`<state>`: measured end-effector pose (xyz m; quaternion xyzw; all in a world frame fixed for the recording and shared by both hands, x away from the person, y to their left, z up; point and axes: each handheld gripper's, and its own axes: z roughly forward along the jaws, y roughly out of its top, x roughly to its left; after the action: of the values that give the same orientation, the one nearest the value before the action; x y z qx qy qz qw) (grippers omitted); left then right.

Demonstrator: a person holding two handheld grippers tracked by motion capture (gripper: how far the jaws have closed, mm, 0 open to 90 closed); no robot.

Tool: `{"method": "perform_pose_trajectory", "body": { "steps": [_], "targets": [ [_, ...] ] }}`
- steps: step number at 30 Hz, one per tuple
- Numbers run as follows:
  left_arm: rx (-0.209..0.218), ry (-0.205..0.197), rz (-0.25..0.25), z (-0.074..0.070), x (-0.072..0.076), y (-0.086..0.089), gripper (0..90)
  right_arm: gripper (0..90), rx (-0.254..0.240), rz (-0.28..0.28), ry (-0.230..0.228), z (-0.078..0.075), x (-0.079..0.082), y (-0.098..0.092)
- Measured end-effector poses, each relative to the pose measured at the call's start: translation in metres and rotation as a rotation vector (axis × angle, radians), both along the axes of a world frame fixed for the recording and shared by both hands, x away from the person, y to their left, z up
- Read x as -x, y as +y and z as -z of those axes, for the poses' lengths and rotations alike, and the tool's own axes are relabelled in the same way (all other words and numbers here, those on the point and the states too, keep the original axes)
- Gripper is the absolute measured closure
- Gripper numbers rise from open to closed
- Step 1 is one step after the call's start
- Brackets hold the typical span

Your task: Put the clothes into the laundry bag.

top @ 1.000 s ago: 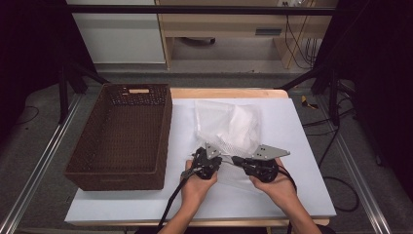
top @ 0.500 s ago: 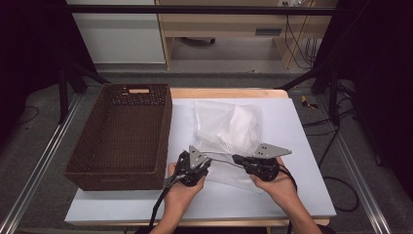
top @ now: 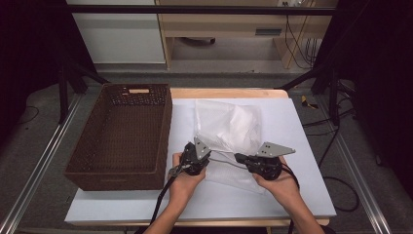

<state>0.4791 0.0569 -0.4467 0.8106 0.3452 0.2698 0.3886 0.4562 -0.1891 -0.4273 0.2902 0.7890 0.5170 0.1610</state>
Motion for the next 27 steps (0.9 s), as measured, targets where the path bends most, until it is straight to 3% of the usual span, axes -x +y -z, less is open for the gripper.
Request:
{"method": "perform_pose_trajectory", "body": {
  "steps": [2,7,15,19,20,23,27],
  "targets": [
    [0.004,0.014,-0.001,-0.003,0.003,0.001,88.5,89.8,0.003,-0.001,0.000,0.000,0.000,0.000],
    [0.031,0.010,0.007,-0.016,0.017,0.010,88.9,89.8,0.014,-0.008,0.002,-0.002,0.000,-0.002],
    [0.033,0.015,0.053,-0.038,0.038,0.020,88.9,89.7,0.058,-0.043,-0.018,-0.017,0.008,0.001],
    [0.018,0.042,0.082,-0.031,0.046,0.018,88.8,89.7,0.087,-0.057,-0.015,-0.014,0.013,-0.002],
    [-0.010,0.042,0.091,-0.028,0.048,0.018,88.9,89.7,0.090,-0.058,-0.013,-0.012,0.014,-0.002],
    [-0.034,0.042,0.093,-0.020,0.050,0.018,88.9,89.7,0.107,-0.062,-0.008,-0.005,0.018,-0.002],
    [-0.021,0.065,0.088,-0.008,0.049,0.020,88.8,89.7,0.133,-0.070,-0.006,0.005,0.020,0.001]
  ]
}}
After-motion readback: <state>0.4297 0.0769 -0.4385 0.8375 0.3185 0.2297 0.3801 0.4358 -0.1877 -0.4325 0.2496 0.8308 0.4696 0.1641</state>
